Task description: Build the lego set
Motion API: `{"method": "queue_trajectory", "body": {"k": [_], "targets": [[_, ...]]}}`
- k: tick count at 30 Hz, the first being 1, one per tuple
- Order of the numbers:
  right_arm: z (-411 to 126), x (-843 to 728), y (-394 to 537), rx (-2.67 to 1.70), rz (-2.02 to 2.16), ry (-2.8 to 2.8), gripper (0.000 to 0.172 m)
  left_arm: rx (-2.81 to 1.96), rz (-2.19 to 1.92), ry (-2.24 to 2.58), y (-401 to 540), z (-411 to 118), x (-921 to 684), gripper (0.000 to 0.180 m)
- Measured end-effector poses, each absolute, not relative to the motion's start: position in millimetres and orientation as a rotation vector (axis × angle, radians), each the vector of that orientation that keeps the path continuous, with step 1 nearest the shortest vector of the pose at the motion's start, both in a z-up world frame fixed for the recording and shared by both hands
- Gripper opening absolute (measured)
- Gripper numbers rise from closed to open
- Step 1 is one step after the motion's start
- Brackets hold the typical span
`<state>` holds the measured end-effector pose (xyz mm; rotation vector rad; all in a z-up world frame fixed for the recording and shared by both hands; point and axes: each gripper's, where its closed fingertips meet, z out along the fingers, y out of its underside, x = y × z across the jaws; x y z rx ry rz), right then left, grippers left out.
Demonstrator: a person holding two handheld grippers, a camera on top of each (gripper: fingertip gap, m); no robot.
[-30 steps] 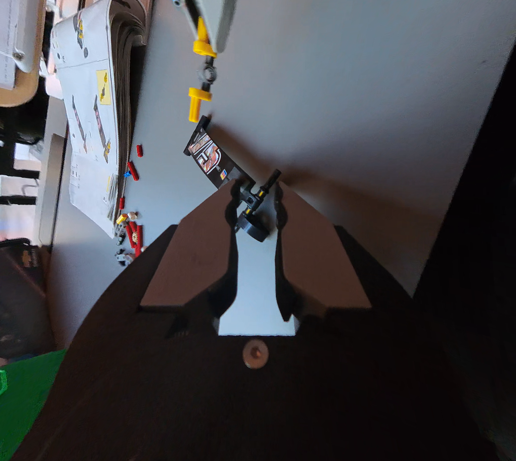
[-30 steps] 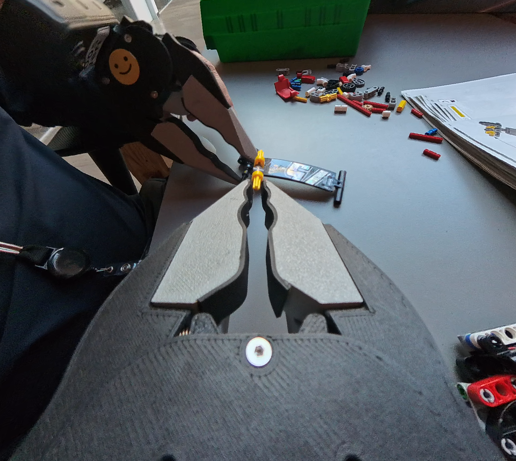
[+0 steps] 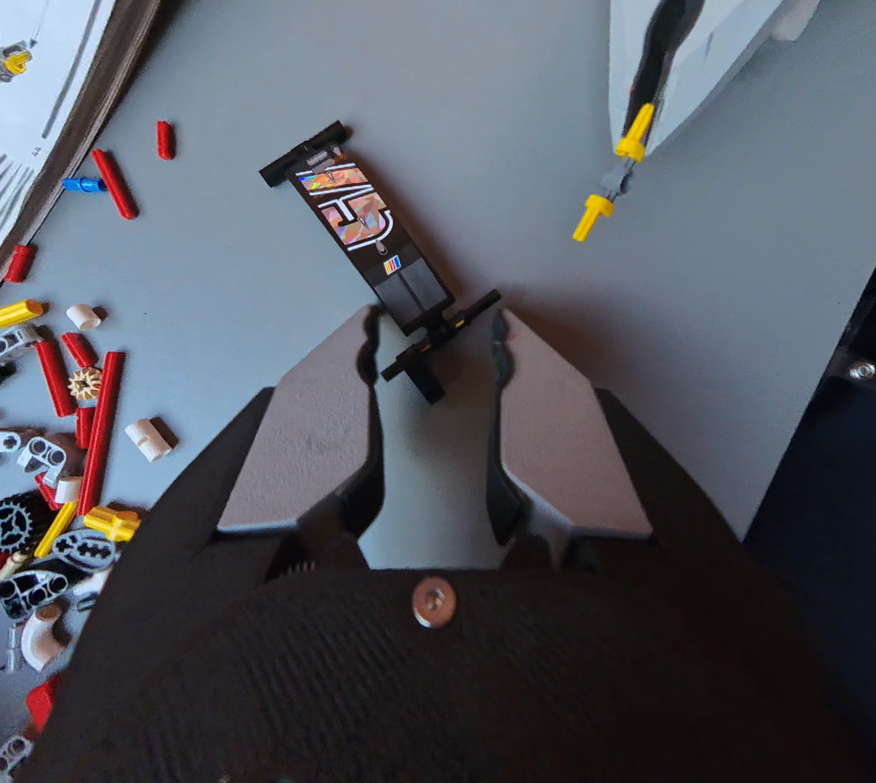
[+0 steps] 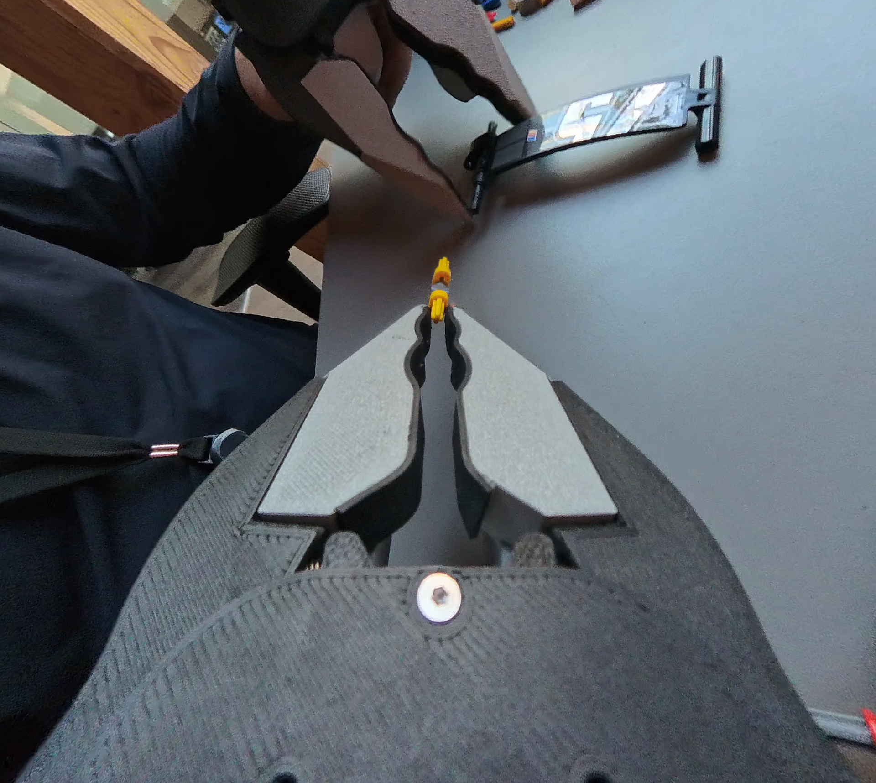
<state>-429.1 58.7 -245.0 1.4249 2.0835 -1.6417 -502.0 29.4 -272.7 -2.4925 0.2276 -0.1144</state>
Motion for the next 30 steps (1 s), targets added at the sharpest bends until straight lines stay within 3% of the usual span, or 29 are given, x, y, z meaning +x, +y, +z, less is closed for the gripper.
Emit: {"method": "queue_trajectory", "body": {"k": [3,6,8,12,18,24,27,30], "targets": [[-252.6,-427.7,57.5,1.441,-1.574,2.135,0.003,-2.465,-0.177,0.207,31.1,-271.4,-501.1,0.030],[-260.8,-426.1,56.3,1.453,-1.495,2.215,0.004,-2.410,-0.335,0.124,34.0,-268.4,-493.9,0.029],[-261.6,-427.4,57.5,1.470,-1.490,2.240,0.020,-2.353,-0.473,0.047,35.9,-264.1,-488.3,0.029],[-253.5,-432.4,64.9,1.493,-1.574,2.275,0.033,-2.222,-0.739,-0.089,36.2,-251.4,-476.6,0.029],[-228.2,-445.1,76.7,1.483,-1.802,2.544,0.034,-2.013,-1.078,-0.179,32.7,-223.1,-455.2,0.029],[-236.6,-453.8,76.5,1.450,-1.559,3.113,0.038,-1.988,-1.189,-0.156,27.7,-222.8,-437.7,0.029],[-245.7,-458.2,74.2,1.361,-1.354,3.387,0.034,-1.955,-1.248,-0.142,27.3,-219.3,-429.2,0.028],[-248.8,-461.1,71.6,1.305,-1.231,3.517,0.012,-1.965,-1.235,-0.111,27.8,-219.6,-425.0,0.028]]}}
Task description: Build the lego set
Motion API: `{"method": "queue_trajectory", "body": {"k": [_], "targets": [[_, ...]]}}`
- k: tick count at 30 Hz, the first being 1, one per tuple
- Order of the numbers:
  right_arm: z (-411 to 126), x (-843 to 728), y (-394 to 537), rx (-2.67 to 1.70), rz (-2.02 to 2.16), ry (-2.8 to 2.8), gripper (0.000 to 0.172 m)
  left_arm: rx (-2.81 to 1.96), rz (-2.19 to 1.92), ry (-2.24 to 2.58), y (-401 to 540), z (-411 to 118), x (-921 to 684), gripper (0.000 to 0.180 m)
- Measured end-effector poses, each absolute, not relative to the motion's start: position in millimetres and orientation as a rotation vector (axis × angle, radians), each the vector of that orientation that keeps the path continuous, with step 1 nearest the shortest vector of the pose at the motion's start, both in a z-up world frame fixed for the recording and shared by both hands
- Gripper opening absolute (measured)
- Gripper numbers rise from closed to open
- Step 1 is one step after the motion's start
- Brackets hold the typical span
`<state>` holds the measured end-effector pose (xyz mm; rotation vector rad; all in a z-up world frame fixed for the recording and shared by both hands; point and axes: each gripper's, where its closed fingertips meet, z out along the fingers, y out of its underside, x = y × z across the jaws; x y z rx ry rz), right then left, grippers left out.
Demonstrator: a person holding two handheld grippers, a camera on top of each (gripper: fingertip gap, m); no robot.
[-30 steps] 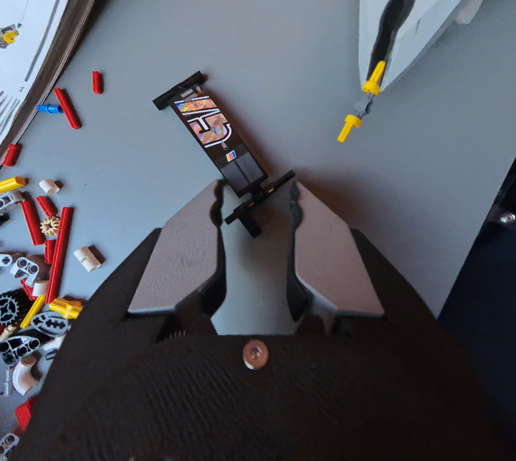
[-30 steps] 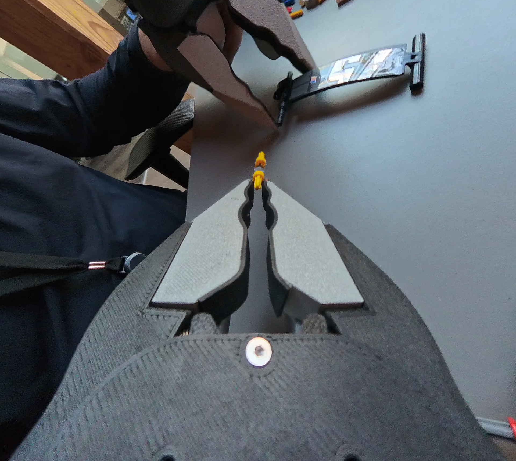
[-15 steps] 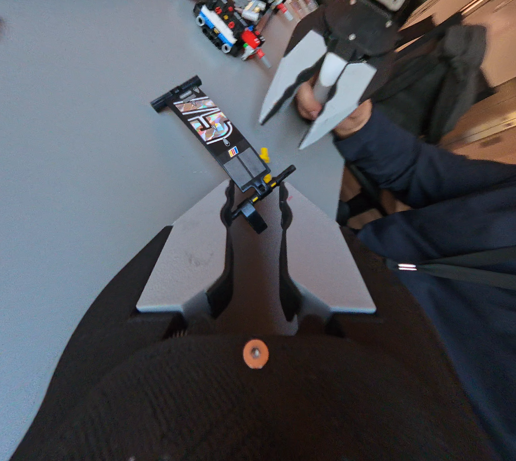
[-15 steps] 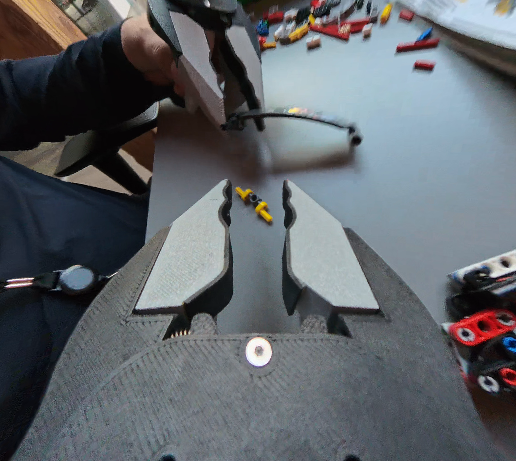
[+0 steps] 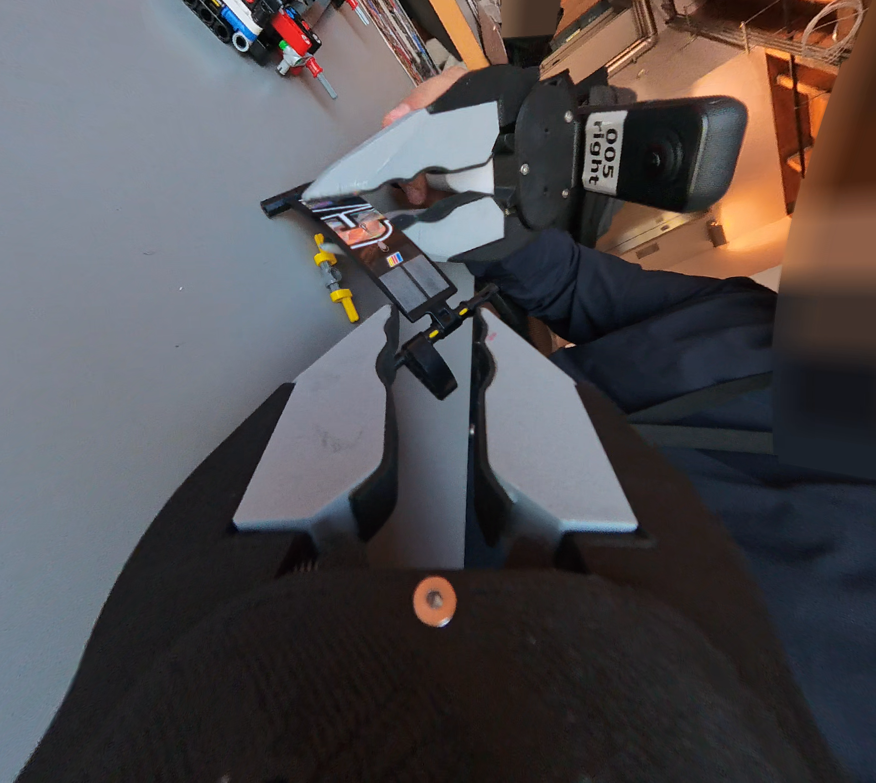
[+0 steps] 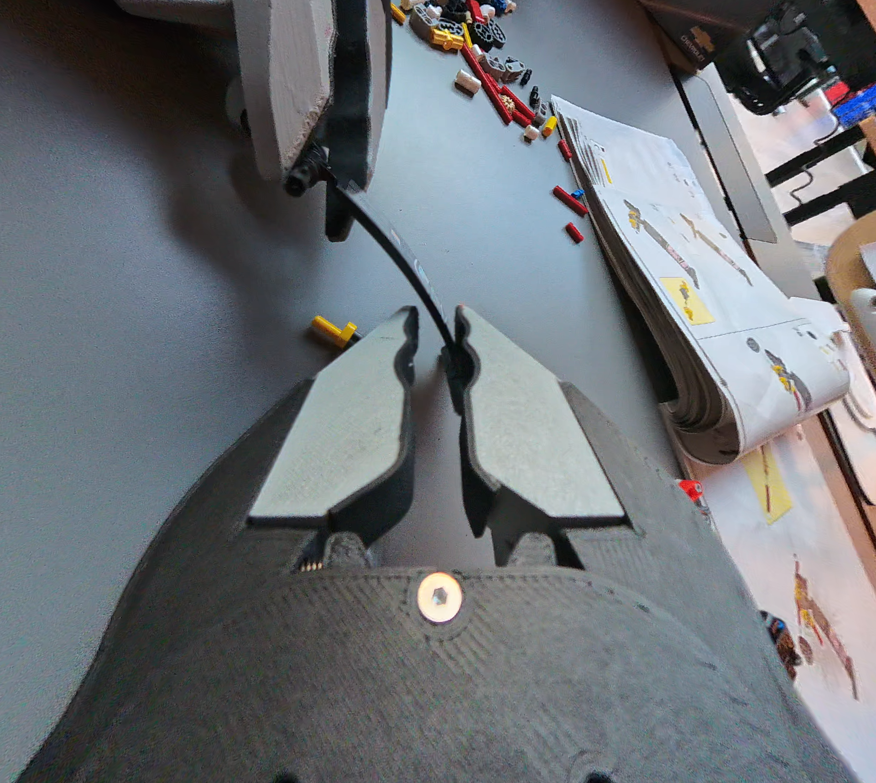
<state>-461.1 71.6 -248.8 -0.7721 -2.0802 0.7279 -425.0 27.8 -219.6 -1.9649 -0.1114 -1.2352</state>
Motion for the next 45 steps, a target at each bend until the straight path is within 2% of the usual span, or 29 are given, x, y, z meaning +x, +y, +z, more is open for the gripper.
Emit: {"method": "queue_trajectory", "body": {"k": [1,3,6,12,26,32,45], "targets": [[-249.0,-461.3,72.0,-0.766,0.716,-2.081,0.006,-1.982,-1.218,-0.090,26.7,-220.5,-423.9,0.027],[-249.8,-459.7,71.0,-0.769,0.742,-2.102,0.007,-2.071,-1.141,-0.031,21.9,-223.8,-426.1,0.031],[-243.2,-461.1,79.0,-0.791,0.737,-2.118,0.000,-2.186,-0.903,0.090,15.8,-216.7,-434.4,0.047],[-246.6,-469.7,83.9,-0.801,0.682,-2.279,0.000,-2.257,-0.421,0.279,24.2,-210.2,-447.2,0.047],[-253.7,-479.4,86.0,-0.704,0.433,-2.581,0.000,-2.247,-0.378,0.297,16.1,-219.6,-472.5,0.054],[-255.7,-479.0,84.1,-0.658,0.359,-2.636,0.000,-2.285,-0.399,0.333,28.3,-237.8,-469.0,0.033],[-260.4,-476.8,86.3,-0.509,0.218,-2.770,0.000,-2.356,-0.379,0.482,14.8,-264.7,-466.7,0.024]]}}
